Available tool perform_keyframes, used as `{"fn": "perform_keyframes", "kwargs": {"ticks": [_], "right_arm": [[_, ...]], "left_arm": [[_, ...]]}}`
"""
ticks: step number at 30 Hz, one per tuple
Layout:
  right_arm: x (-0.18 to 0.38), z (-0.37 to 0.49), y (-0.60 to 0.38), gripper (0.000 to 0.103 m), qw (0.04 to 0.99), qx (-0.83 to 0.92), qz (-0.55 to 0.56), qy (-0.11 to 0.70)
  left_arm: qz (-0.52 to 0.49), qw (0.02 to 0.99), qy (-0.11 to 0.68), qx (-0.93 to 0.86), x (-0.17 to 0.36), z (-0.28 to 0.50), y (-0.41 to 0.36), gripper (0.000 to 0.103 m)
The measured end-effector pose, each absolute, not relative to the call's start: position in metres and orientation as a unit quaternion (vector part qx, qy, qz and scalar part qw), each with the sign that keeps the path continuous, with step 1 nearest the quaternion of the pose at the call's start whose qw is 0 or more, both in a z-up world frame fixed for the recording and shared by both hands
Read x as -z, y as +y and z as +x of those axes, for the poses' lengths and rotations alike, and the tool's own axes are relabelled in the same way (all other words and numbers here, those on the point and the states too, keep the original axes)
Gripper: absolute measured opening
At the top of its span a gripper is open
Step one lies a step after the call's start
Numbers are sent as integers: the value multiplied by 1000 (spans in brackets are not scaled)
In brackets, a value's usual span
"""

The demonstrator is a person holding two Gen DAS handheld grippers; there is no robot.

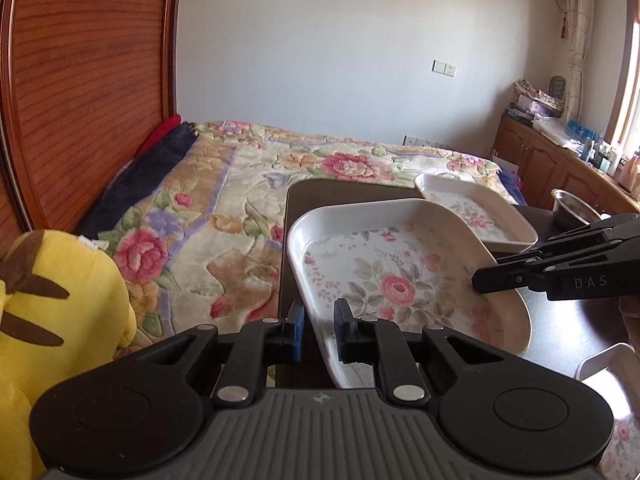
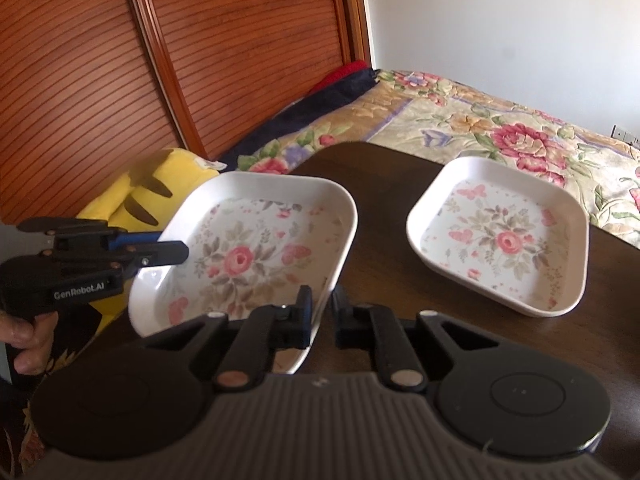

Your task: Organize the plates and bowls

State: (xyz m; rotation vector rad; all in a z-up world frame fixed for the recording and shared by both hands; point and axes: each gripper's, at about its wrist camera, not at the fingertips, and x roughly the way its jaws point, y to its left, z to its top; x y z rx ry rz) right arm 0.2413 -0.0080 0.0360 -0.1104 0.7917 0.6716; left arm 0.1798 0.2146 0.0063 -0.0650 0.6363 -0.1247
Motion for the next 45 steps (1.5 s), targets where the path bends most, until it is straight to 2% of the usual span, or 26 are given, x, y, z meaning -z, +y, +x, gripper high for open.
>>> {"fn": "perform_keyframes", "kwargs": {"ticks": [29, 45], "right_arm": [[-64, 155, -115, 12, 895, -287, -28, 339], [-44, 123, -143, 12, 896, -274, -26, 349]], "left_arm": [[8, 951, 285, 117, -51, 100, 109, 16], [11, 940, 312, 136, -29, 78, 80, 16]]}}
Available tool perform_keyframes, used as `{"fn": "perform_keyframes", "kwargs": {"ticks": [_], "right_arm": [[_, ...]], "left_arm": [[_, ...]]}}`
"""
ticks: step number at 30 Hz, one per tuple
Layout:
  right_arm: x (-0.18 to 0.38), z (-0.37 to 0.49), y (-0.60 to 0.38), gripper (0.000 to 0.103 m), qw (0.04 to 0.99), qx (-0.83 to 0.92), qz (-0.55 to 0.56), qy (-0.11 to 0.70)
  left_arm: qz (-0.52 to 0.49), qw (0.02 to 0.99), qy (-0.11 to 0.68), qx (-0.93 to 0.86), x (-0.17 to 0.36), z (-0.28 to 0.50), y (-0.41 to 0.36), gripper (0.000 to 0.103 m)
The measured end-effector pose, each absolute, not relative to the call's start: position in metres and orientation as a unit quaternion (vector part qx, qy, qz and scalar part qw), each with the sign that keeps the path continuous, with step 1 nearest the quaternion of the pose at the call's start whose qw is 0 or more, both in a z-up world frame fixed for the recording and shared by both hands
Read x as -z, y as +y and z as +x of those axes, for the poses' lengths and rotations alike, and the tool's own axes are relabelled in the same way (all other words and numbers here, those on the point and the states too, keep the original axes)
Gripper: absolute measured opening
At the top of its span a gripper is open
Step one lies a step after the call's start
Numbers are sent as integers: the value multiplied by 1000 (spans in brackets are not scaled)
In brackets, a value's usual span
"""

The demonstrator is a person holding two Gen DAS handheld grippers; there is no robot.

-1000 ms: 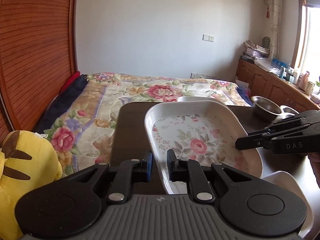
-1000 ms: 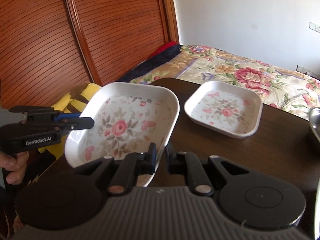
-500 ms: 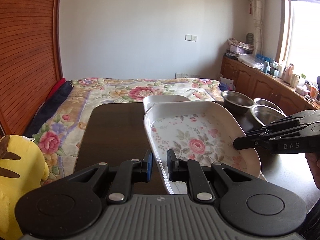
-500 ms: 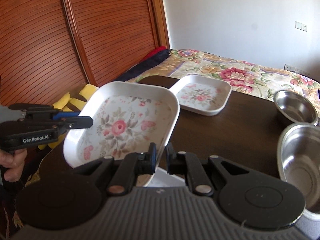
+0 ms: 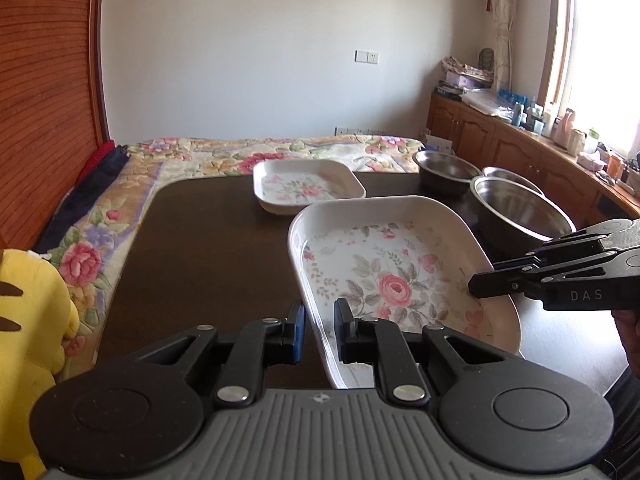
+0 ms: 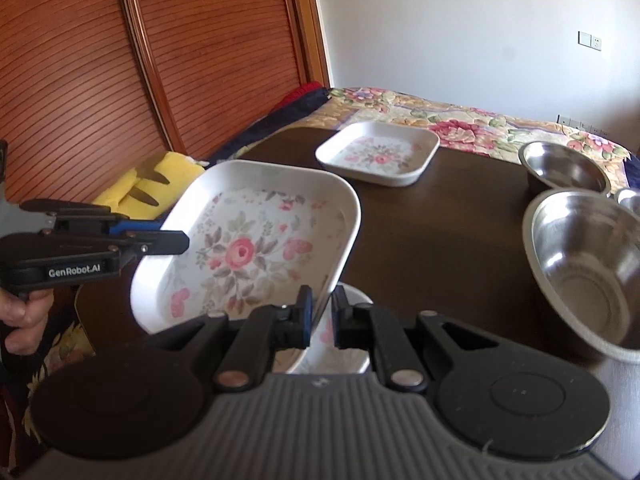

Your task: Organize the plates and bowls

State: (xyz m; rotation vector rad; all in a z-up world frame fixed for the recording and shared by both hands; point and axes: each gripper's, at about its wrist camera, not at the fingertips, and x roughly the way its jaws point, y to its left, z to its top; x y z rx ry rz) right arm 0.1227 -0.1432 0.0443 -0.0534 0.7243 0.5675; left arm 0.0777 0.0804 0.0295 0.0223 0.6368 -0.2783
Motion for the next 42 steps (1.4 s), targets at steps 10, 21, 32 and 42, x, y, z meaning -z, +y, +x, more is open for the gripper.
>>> {"fn": "perform_keyframes", "kwargs": {"ticks": [10, 21, 32, 42], "right_arm": [[-38, 107, -154, 12, 897, -267, -28, 350], [-36, 100, -153, 12, 898, -261, -36, 352], [-36, 101, -149, 13, 897, -260, -44, 354], [-35, 101, -149, 17, 896, -263, -48, 355]], "left_arm": [[9, 932, 330, 152, -15, 72, 72, 16], [14, 928, 337, 156, -10, 72, 67, 16], [15, 926, 343, 155, -7, 78, 64, 16], [18, 924, 350, 152, -3, 80, 65, 16]]}}
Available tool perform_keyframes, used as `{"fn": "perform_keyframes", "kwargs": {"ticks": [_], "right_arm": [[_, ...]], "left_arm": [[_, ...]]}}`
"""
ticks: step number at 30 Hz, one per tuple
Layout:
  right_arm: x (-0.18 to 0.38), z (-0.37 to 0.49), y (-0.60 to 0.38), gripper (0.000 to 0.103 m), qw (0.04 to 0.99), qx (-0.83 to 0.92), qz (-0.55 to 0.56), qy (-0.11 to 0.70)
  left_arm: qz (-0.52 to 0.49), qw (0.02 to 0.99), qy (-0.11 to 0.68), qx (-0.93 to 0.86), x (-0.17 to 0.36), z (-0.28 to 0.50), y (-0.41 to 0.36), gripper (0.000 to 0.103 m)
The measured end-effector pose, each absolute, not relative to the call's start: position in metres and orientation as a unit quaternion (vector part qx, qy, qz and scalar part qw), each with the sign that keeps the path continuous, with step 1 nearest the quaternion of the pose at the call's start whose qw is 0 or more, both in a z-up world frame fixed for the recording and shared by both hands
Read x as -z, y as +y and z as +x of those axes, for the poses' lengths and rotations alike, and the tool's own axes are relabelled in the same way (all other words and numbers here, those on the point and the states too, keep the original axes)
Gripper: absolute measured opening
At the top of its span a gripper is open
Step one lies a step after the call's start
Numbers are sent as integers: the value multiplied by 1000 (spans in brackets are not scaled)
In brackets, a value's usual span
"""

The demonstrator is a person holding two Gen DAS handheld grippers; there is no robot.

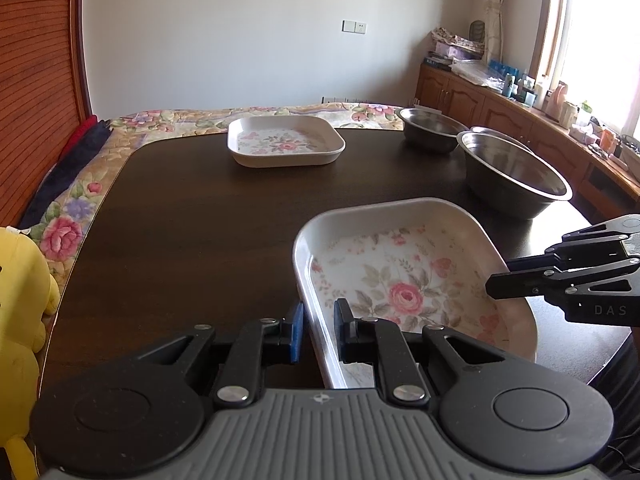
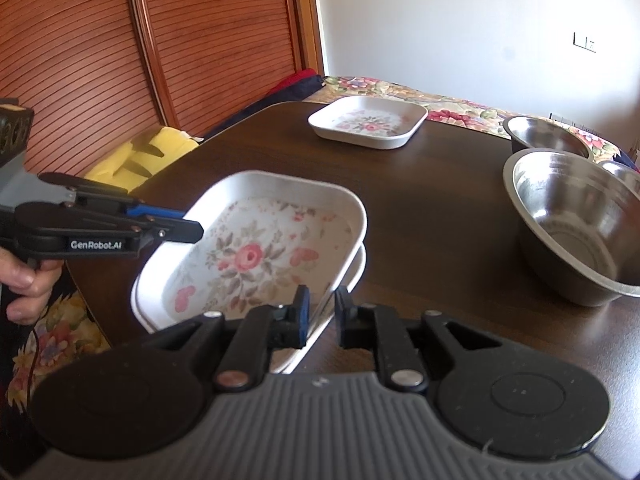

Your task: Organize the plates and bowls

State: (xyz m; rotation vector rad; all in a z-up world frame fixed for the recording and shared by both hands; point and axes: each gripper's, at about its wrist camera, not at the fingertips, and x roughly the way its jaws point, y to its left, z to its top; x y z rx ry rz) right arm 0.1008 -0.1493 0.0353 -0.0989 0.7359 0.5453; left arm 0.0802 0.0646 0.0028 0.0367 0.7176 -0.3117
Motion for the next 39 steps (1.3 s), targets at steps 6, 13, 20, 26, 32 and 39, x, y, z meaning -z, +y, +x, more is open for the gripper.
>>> {"fn": "perform_keyframes", "kwargs": {"ticks": [6, 13, 20, 26, 32, 39], "right_arm": [[-35, 98, -152, 18, 894, -272, -43, 354], [-45, 97, -157, 18, 902, -271, -42, 334], [-56, 107, -158, 18, 911, -265, -45, 313], [-65, 123, -156, 18, 915, -266, -43, 299], [-69, 139, -151, 18, 917, -268, -45, 293], [-70, 159, -143, 18, 916, -270, -52, 292]], "left_arm": [[13, 927, 343, 152, -7, 81, 68, 16], [15, 932, 328, 152, -14, 84, 67, 16], [16, 934, 325, 148, -17, 97, 70, 17], [22, 936, 321, 142, -20, 108, 75, 17], [25, 938, 317, 139, -22, 122, 80, 17], [27, 937, 321, 135, -21, 144, 83, 17]]}}
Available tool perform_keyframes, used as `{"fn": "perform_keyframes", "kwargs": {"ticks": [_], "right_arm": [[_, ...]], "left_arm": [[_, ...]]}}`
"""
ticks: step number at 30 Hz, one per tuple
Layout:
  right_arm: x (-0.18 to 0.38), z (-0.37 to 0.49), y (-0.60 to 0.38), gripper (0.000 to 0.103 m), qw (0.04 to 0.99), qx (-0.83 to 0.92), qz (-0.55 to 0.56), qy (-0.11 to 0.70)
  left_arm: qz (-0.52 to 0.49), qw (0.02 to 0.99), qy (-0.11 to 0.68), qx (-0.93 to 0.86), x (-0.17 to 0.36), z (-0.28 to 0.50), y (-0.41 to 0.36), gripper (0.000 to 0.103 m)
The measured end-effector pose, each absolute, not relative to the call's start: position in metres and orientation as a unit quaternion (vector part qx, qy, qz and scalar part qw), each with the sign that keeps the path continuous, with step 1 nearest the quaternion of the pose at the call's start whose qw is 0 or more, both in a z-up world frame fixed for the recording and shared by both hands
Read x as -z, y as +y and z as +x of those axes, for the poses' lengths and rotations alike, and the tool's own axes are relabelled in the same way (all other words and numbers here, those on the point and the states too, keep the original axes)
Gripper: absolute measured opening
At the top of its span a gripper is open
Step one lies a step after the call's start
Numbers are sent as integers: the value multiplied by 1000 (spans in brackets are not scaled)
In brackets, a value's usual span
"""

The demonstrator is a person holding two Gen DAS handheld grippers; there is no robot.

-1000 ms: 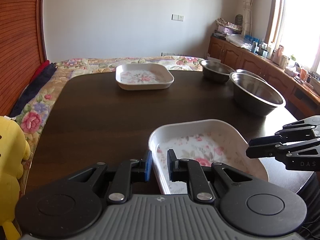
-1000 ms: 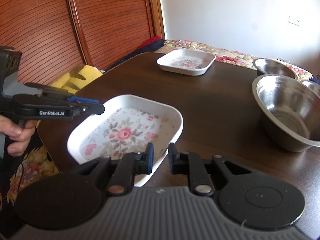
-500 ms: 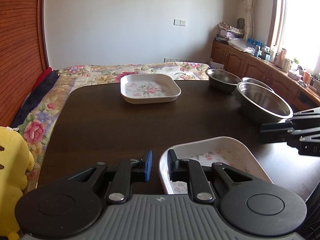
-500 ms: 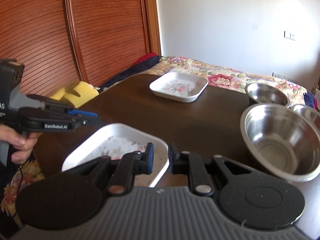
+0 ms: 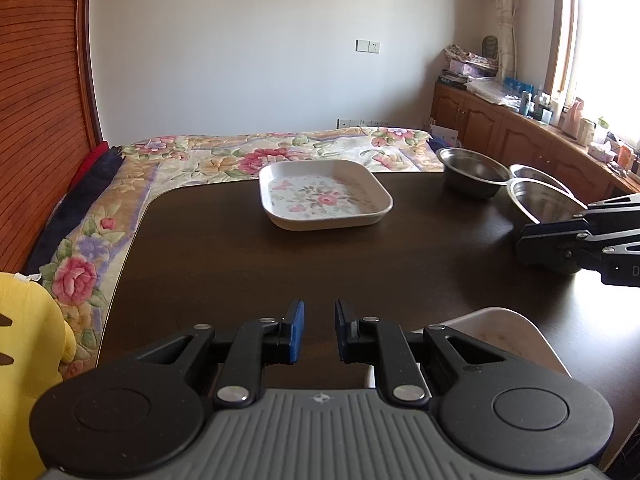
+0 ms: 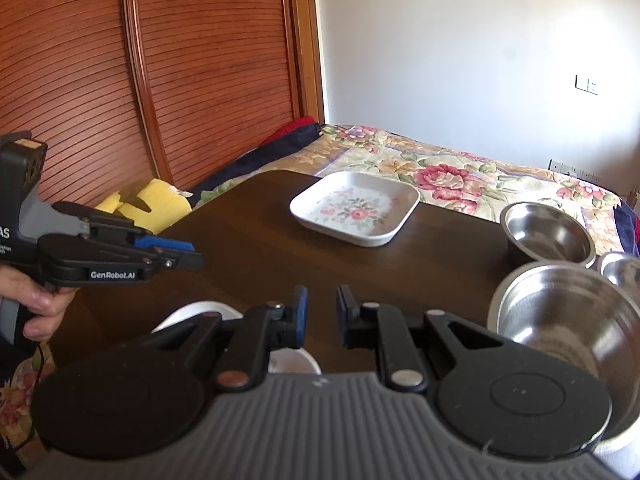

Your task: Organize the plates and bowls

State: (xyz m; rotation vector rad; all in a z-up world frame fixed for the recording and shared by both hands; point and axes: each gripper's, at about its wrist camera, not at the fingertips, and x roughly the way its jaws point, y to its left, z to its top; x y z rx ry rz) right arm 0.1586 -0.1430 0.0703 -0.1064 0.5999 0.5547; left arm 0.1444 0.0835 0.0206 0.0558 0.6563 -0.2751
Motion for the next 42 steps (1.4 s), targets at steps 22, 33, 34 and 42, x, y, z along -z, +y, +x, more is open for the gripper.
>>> {"fn": "perform_keyframes", "kwargs": {"ticks": [22, 33, 34, 42], "right_arm": [[-81, 263, -121, 20, 919, -241, -57, 306], [-63, 309, -121, 43, 919, -207, -23, 336], [-62, 312, -120, 43, 918, -204, -23, 339], [-49, 330, -114, 44, 912, -190, -13, 364]], "left_arm": [[39, 940, 311, 133, -28, 240, 95, 34], [48, 942, 307, 125, -30, 275, 104, 48], [47, 943, 305, 126, -31, 278, 104, 51], [34, 937, 320, 138, -23, 307, 98, 52]]}}
